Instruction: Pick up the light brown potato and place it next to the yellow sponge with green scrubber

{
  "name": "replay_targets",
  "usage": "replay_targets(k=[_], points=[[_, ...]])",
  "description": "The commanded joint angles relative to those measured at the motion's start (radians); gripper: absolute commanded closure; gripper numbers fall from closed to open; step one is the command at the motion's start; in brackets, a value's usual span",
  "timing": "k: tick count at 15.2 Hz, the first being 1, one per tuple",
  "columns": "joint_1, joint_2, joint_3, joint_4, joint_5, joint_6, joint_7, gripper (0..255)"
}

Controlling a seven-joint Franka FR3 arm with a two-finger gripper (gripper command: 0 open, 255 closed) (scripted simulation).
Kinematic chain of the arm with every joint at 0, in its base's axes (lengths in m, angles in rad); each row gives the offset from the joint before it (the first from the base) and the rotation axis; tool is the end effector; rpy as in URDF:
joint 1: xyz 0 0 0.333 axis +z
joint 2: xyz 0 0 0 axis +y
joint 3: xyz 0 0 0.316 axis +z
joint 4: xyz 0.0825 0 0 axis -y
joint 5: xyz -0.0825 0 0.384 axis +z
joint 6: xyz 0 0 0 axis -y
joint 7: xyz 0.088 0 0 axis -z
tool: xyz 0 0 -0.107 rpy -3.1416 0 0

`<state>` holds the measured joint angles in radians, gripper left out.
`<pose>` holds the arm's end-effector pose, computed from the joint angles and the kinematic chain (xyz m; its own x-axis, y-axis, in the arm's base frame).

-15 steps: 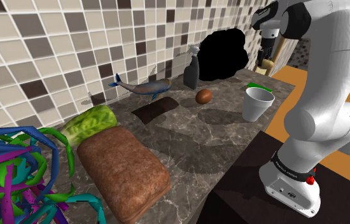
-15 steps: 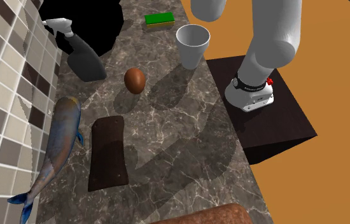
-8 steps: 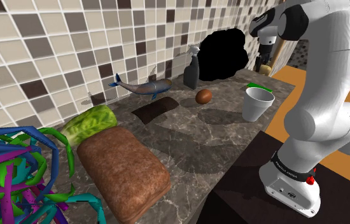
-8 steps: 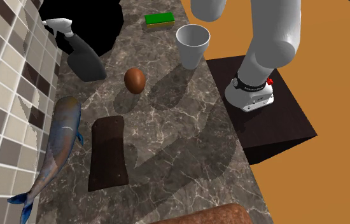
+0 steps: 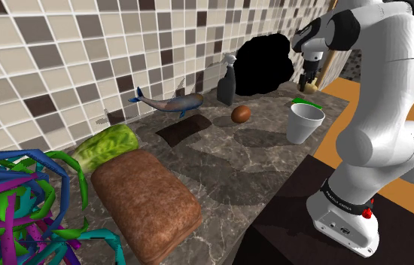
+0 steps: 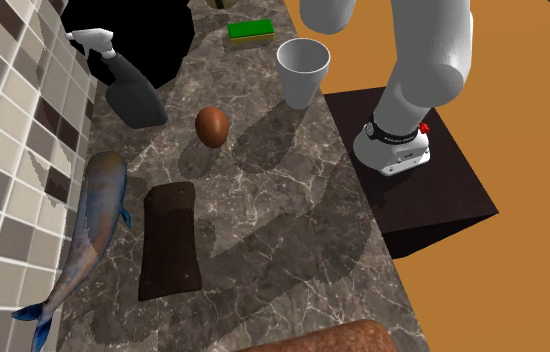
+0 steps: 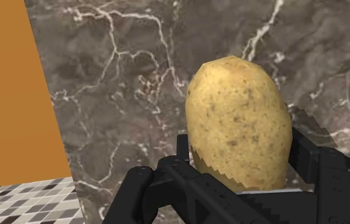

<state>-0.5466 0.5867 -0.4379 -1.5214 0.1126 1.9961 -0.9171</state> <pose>0.4266 -0.5447 0.3381 0.9878 -0.0610 -0.1432 -0.0561 -0.9977 0.0384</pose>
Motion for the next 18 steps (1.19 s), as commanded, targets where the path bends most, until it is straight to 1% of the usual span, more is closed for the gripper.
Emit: replay_targets(k=[1,6,7,12,16,18], points=[[0.000,0.001,0.000,-0.005,0.001,0.006,0.000,255],[0.000,0.001,0.000,-0.005,0.001,0.006,0.000,255],[0.000,0.001,0.000,-0.005,0.001,0.006,0.000,0],[0.000,0.001,0.000,-0.005,0.001,0.006,0.000,0],[0.006,-0.030,-0.007,0.077,-0.013,-0.105,0.009,0],[0.006,-0.030,-0.007,0.077,-0.013,-0.105,0.009,0]])
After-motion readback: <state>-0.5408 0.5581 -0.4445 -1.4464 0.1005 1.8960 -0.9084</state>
